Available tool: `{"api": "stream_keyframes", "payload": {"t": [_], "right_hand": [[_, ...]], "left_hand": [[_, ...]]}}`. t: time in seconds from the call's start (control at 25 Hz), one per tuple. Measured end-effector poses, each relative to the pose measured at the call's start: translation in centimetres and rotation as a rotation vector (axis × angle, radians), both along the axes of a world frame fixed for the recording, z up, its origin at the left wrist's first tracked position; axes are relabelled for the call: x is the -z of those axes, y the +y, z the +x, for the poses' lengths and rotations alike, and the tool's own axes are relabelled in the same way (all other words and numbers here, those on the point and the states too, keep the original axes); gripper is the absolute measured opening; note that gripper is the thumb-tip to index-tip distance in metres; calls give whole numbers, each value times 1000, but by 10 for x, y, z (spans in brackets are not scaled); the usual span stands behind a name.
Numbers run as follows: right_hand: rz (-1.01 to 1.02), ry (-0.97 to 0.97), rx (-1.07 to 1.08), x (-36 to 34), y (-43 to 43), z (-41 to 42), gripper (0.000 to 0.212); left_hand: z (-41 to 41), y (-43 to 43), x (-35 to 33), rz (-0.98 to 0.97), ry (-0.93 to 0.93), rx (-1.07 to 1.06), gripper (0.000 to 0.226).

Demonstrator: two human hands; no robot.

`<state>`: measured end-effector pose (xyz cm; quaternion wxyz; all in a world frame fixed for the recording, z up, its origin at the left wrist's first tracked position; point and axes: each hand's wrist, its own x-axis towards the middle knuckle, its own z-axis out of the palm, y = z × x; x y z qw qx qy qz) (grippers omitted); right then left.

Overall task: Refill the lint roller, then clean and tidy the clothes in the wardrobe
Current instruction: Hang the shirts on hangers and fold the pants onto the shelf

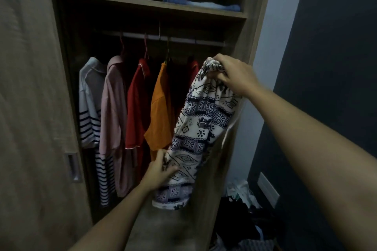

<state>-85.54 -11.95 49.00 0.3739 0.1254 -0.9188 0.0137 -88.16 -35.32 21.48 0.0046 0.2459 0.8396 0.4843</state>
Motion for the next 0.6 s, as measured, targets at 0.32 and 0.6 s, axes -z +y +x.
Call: {"api": "stream_keyframes", "payload": {"t": [0.32,0.6], "right_hand": [[-71,-47,86,-7,12,0,49],[-81,-85,58,-11,18,9,41]], "left_hand": [[-13,-9,8,-228,283,1,38],[-13,-2,-1,-186,107,-73,32]]}}
